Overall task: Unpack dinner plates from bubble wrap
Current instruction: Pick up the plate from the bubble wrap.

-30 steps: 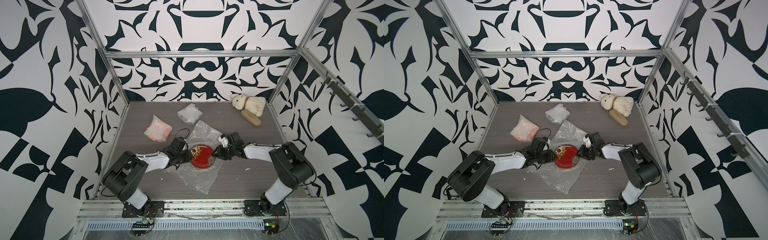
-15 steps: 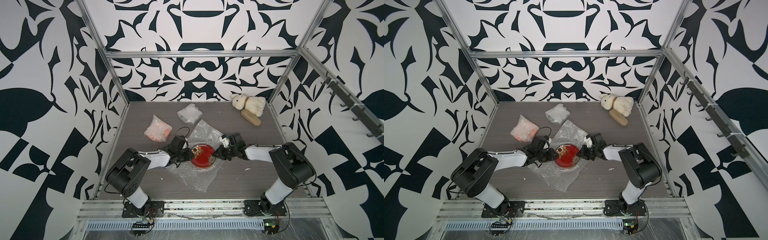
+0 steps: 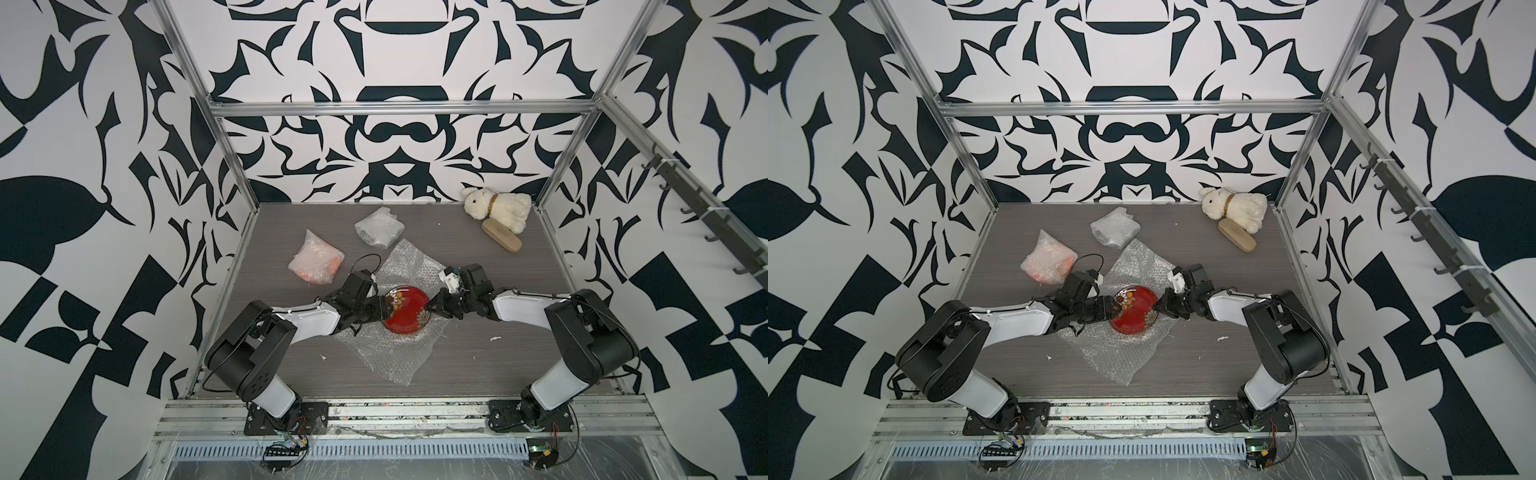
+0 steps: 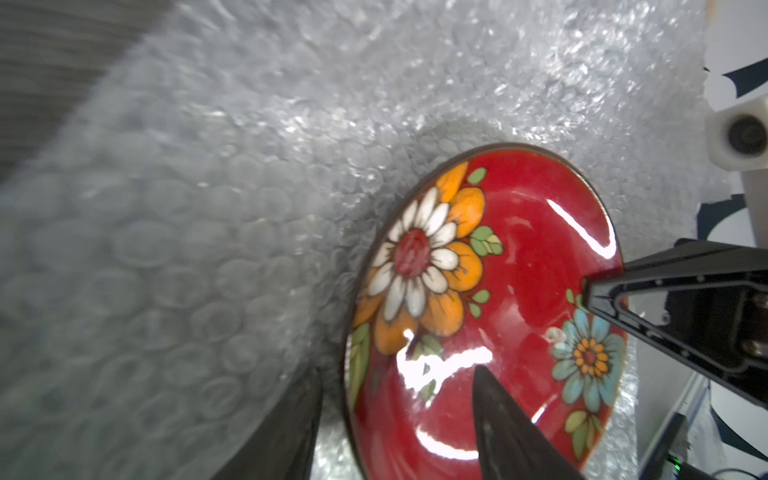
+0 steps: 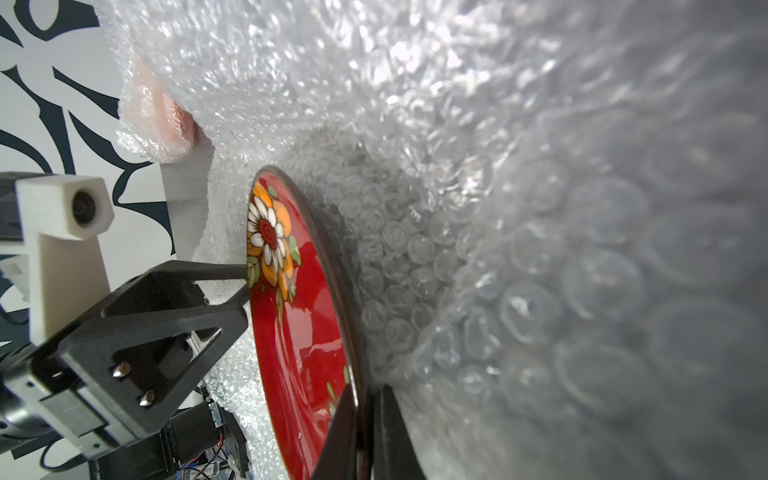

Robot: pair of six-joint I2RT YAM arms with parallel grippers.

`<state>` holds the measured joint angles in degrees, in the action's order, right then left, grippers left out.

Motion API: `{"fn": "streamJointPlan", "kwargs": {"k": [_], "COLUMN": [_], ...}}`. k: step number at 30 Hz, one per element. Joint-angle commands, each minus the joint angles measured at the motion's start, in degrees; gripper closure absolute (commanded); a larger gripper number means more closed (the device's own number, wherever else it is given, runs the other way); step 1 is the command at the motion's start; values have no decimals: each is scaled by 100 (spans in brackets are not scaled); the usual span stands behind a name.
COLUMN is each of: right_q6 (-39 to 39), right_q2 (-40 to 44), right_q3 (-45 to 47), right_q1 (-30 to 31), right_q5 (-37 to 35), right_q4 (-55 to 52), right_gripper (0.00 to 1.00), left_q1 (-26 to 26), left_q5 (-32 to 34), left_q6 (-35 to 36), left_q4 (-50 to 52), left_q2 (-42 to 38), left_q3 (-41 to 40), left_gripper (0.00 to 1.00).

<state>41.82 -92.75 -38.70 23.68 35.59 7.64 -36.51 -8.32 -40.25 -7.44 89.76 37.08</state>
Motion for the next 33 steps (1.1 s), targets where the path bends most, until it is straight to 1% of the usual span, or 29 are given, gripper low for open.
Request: {"fn": "streamJointPlan", "kwargs": {"k": [1, 4, 6, 10, 12, 15, 26, 29, 33], "right_q6": [-112, -171, -184, -216, -253, -341, -457, -468, -465], "right_q2": [264, 207, 126, 107, 149, 216, 309, 289, 272], "right_q3": [19, -4, -22, -45, -83, -111, -136, -147, -130], "right_q1": [-90, -94, -87, -92, -92, -92, -92, -92, -90], "right_q5": [-42, 13, 82, 107, 46, -78, -246, -197, -170], "right_q4": [-123, -169, -164, -186, -284, -456, -606, -594, -523], "right_gripper": [97, 94, 91, 81, 76, 73, 71, 71, 72], "left_q1": [13, 13, 13, 13, 13, 13, 13, 14, 13], "left_q5": [475, 491, 304, 19, -54, -163, -345, -425, -448], "left_q6": [23, 12, 84, 173, 197, 244, 408, 422, 421], "left_q4": [603, 554, 463, 358, 358, 341, 252, 226, 204], "left_q2": [-24, -39, -4, 93, 116, 130, 178, 260, 297], "left_q3": [-244, -294, -279, -193, -150, -77, 153, 227, 271], "left_gripper": [41, 43, 46, 51, 51, 53, 54, 58, 61]}}
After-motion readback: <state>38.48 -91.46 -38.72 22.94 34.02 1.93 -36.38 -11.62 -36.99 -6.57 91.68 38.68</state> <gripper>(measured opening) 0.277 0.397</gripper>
